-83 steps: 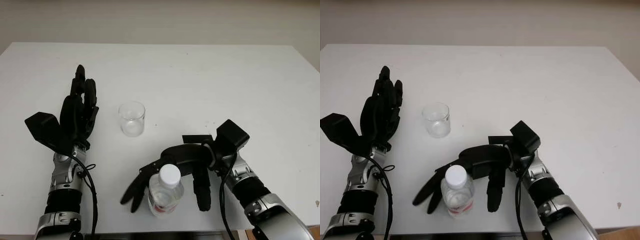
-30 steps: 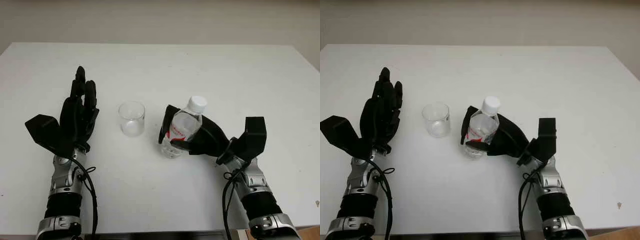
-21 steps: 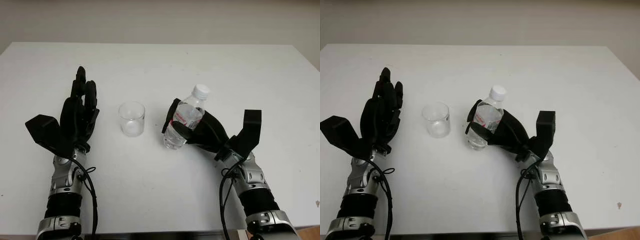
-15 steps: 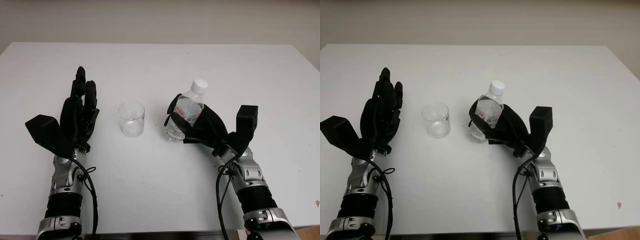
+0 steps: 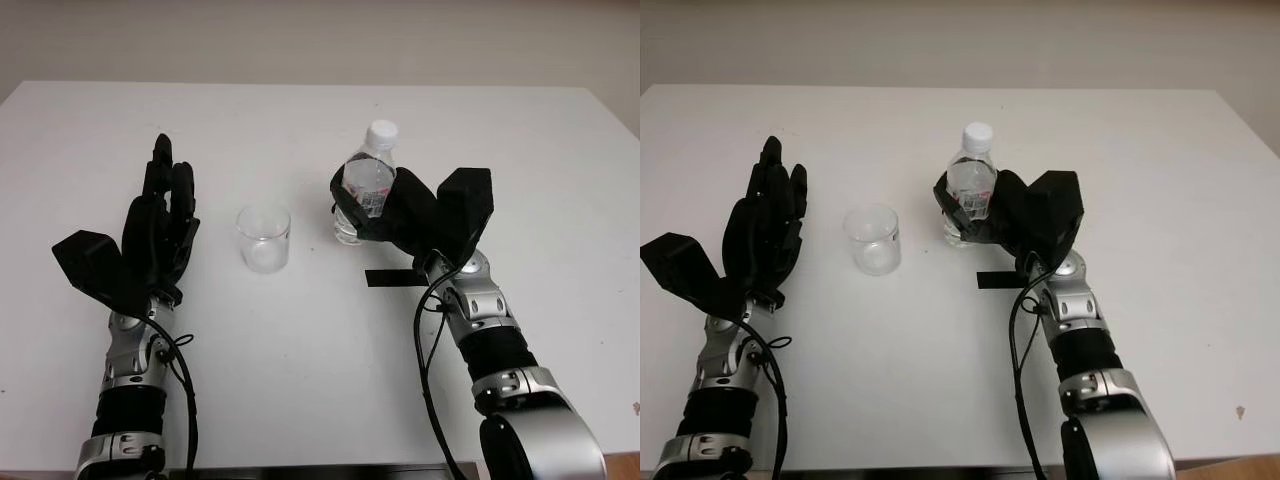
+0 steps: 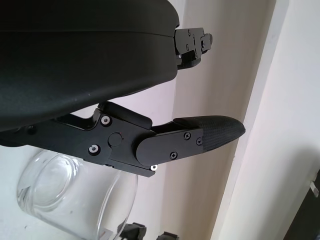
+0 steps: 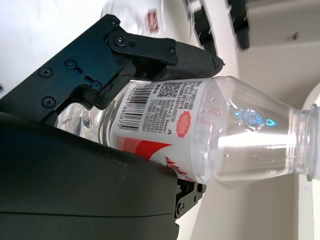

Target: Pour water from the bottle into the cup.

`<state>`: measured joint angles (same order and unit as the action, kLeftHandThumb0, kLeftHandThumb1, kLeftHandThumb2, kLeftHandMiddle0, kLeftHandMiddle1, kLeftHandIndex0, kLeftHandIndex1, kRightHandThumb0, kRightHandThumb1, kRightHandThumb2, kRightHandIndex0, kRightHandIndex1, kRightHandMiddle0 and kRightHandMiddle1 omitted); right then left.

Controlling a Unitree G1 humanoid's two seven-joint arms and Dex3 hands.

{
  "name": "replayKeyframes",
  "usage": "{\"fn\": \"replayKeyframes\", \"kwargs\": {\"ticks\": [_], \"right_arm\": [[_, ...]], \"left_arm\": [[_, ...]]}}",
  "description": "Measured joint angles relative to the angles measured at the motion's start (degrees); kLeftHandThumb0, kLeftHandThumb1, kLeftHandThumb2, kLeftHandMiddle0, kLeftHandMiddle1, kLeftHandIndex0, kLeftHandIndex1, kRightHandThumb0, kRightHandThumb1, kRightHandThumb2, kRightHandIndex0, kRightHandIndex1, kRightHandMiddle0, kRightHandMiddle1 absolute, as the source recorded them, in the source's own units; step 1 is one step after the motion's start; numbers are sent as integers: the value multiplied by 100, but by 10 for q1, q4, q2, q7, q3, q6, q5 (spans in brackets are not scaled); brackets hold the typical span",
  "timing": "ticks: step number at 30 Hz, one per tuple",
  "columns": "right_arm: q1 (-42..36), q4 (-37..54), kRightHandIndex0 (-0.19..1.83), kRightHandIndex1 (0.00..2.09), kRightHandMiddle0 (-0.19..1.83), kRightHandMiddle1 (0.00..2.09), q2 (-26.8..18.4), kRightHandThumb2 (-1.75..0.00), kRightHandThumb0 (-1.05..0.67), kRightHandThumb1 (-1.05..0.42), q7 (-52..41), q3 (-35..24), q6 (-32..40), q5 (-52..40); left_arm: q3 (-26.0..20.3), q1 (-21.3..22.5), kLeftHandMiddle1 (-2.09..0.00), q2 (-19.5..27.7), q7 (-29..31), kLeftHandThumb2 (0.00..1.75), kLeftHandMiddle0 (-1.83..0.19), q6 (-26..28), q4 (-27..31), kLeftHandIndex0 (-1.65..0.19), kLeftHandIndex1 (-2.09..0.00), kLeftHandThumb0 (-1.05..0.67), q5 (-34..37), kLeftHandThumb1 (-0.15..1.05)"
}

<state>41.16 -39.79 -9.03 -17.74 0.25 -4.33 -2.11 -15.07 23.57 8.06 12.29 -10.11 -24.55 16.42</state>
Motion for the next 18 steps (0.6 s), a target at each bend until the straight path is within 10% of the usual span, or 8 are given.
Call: {"fn": "replayKeyframes", "kwargs": {"ticks": [18], "right_arm": [[101,-183,109,209,101,209,-4,-60,-12,-77,232,79,-147,196]], "left_arm": [[0,-4,-5,-1,1,54,9,0,0,11,-5,-70,-1,105]]}}
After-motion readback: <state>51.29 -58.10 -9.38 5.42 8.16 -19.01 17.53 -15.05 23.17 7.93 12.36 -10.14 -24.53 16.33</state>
